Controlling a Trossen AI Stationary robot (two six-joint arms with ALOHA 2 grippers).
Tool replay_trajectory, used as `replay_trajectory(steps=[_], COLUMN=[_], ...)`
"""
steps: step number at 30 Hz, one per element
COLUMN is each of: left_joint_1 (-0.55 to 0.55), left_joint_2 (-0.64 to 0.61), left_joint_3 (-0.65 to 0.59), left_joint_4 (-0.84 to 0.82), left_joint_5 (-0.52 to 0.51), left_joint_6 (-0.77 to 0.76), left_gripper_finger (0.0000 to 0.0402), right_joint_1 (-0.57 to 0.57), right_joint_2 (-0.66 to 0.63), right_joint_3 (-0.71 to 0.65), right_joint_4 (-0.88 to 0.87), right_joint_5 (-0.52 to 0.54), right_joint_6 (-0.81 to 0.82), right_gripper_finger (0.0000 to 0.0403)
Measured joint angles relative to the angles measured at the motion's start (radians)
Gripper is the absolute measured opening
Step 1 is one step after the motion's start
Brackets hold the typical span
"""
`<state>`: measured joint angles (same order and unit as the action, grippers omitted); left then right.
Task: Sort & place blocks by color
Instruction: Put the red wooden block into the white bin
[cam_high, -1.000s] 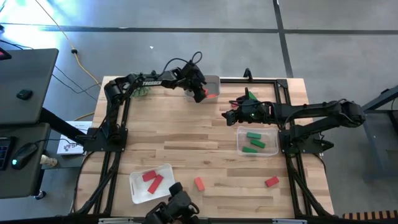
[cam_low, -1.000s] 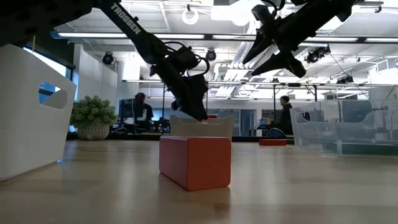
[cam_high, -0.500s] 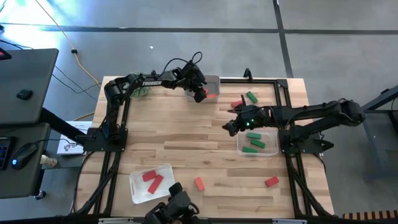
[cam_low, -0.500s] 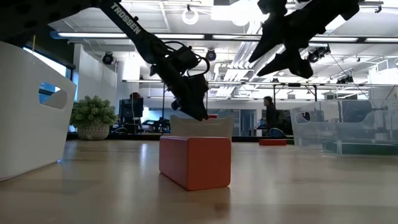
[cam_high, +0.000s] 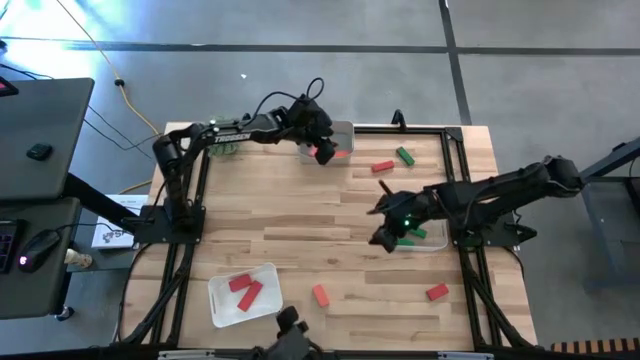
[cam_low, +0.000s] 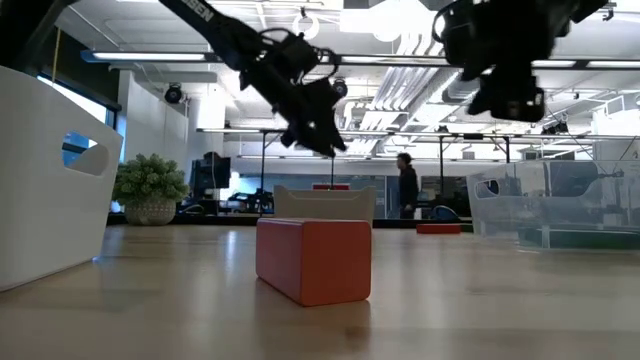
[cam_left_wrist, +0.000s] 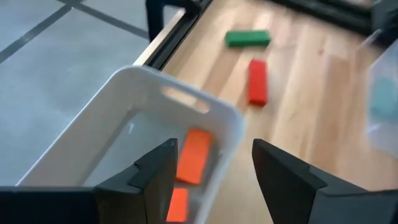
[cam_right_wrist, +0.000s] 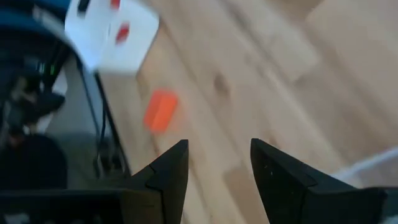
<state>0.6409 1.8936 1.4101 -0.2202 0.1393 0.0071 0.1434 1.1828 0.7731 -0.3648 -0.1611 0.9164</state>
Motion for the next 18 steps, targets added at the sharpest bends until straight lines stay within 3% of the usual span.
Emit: replay_trajectory(steps=[9, 18], left_joint_1=[-0.108, -0.230], left_joint_2=[-0.094, -0.154], left_joint_3=[0.000, 0.000], left_joint_4=[-0.078, -0.208], left_joint_5=[0.001, 0.000], left_joint_6=[-0.060, -0.150], left_gripper_finger=[0.0196, 0.0196], right_joint_1=[0.108, 0.259], right_joint_2=[0.000, 0.000], right_joint_3=[0.000, 0.000], right_joint_4=[-0.156, -0.295], right_joint_5=[-0.131, -0.143], right_joint_6=[-0.076, -0.192], right_gripper_finger=[0.0161, 0.0161])
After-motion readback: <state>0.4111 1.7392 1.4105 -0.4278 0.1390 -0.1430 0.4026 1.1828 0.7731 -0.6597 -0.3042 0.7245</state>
